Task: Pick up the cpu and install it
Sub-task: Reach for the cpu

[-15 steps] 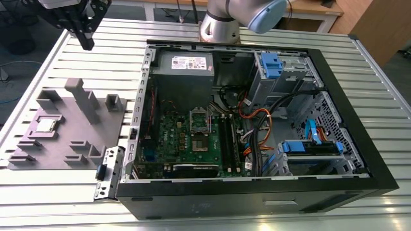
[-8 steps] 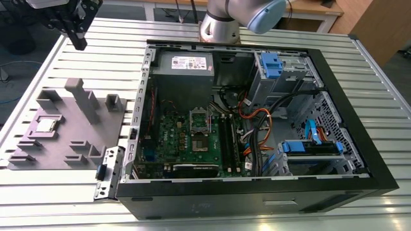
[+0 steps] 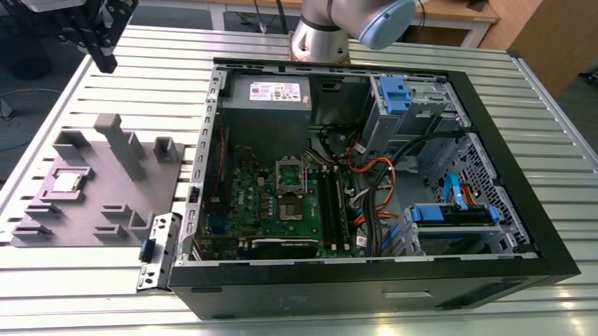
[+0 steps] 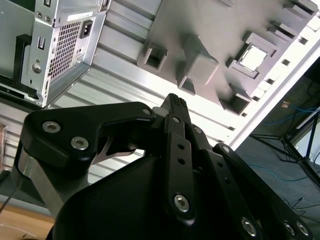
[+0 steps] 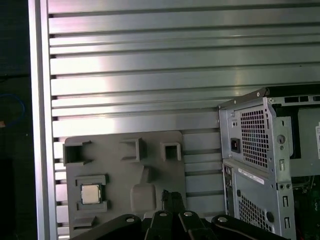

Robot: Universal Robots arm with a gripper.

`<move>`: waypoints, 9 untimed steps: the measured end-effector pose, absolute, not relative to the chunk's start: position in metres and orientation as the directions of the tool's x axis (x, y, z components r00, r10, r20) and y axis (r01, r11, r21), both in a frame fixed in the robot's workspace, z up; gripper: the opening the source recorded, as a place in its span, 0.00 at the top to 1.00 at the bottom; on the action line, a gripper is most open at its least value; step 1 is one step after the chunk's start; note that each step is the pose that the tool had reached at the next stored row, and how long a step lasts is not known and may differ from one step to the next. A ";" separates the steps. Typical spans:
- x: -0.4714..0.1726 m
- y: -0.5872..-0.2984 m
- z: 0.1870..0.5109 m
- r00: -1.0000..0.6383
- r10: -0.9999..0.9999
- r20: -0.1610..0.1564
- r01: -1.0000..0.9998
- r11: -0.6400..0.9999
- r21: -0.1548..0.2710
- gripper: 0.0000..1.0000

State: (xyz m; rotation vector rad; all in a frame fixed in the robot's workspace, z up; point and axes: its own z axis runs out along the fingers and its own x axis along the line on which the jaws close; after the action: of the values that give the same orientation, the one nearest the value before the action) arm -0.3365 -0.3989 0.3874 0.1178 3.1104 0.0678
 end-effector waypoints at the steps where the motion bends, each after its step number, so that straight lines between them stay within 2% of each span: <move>1: -0.338 -0.399 0.387 -0.997 0.076 -0.026 0.075 0.996 0.044 0.89; 9: -0.350 -0.399 0.387 -0.997 0.076 -0.027 0.075 0.996 0.045 0.89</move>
State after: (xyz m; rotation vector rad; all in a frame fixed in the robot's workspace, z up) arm -0.3503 -0.3989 0.3866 0.1179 3.1104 0.0677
